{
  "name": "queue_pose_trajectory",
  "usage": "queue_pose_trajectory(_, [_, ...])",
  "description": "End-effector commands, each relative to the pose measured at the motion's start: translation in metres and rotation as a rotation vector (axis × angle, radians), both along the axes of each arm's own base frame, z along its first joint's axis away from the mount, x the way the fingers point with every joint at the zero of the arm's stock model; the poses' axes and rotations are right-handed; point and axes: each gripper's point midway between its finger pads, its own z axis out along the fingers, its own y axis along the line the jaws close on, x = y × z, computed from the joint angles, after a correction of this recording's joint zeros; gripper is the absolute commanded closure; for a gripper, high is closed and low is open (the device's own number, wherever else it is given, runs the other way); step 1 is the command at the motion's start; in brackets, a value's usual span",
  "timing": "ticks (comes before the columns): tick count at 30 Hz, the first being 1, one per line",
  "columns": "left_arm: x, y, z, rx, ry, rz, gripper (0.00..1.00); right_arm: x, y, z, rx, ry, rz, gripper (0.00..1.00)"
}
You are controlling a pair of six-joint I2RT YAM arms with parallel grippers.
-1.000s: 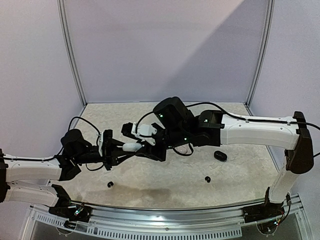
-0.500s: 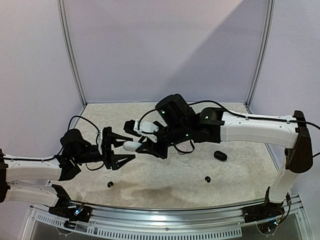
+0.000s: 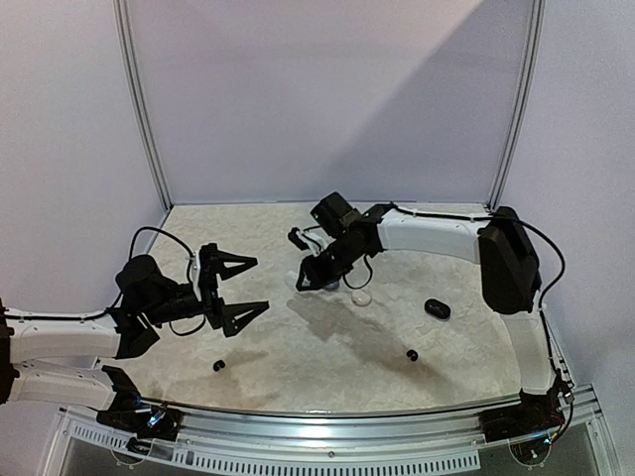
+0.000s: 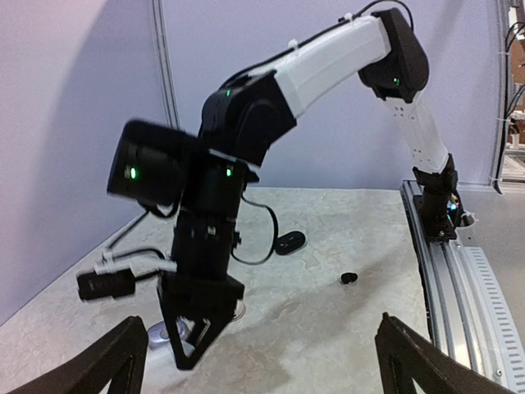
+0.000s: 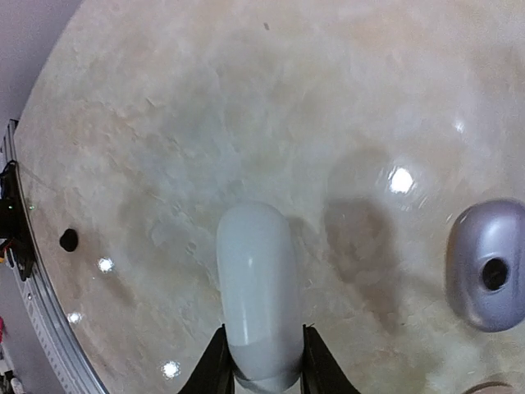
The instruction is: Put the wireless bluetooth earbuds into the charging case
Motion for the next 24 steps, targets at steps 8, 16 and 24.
queue_pose_trajectory(8, [-0.005,0.002,-0.003,-0.008,0.008,0.001,0.01,-0.019,-0.007,-0.067,-0.048,0.349,-0.110,0.93])
queue_pose_trajectory(16, [-0.004,0.003,-0.003,-0.008,0.009,0.004,0.01,-0.011,-0.018,-0.072,-0.079,0.344,-0.153,0.53])
queue_pose_trajectory(24, [-0.005,0.003,-0.004,-0.009,0.013,0.004,0.01,0.008,-0.026,0.008,-0.054,0.104,-0.106,0.01])
